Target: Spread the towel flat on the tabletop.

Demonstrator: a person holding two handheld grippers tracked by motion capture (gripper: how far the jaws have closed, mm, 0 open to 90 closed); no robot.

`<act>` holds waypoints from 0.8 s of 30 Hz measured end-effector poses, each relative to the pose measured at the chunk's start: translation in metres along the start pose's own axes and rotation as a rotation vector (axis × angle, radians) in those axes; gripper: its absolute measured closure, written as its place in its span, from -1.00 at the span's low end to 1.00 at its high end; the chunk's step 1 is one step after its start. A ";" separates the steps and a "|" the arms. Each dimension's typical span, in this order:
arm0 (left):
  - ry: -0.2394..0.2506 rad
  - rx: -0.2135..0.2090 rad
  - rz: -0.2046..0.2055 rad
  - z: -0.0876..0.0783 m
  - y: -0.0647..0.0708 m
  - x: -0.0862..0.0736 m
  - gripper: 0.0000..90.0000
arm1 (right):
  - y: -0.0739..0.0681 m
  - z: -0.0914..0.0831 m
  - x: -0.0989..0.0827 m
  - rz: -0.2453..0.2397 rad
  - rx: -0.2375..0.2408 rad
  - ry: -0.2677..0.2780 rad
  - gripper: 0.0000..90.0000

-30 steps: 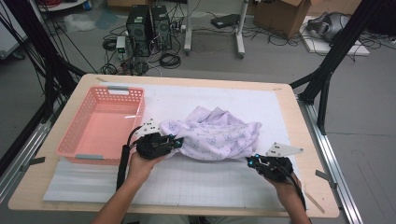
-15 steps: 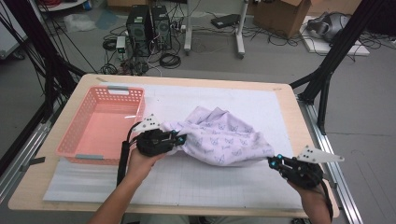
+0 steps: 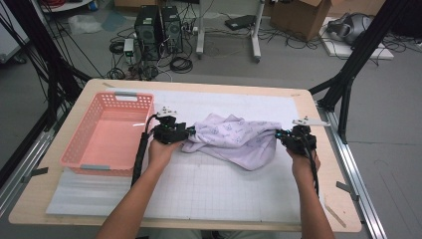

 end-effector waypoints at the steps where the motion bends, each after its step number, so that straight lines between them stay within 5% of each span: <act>1: 0.004 0.004 0.036 -0.003 0.002 -0.001 0.13 | 0.003 0.006 -0.001 0.013 -0.007 -0.013 0.88; 6: 0.037 -0.033 0.116 -0.017 0.013 -0.004 0.03 | 0.005 0.009 -0.007 0.027 -0.023 -0.014 0.56; 14: 0.027 -0.065 0.192 -0.034 0.023 -0.022 -0.04 | 0.002 -0.035 -0.028 -0.001 -0.006 0.069 0.42; 20: -0.038 -0.049 0.203 -0.019 0.026 -0.034 -0.07 | -0.015 -0.043 -0.056 -0.063 0.029 0.014 0.28; 24: -0.098 -0.027 0.194 -0.002 0.028 -0.037 -0.05 | -0.031 -0.034 -0.071 -0.049 0.096 -0.012 0.18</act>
Point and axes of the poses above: each handheld gripper's, and its own axes: z roughly forward along the jaws, x roughly out of its top, y roughly to its right, the point moved 3 cm from there along z, roughly forward along the jaws, and after that the axes turned 7 degrees about -y, right-handed, at the moved point
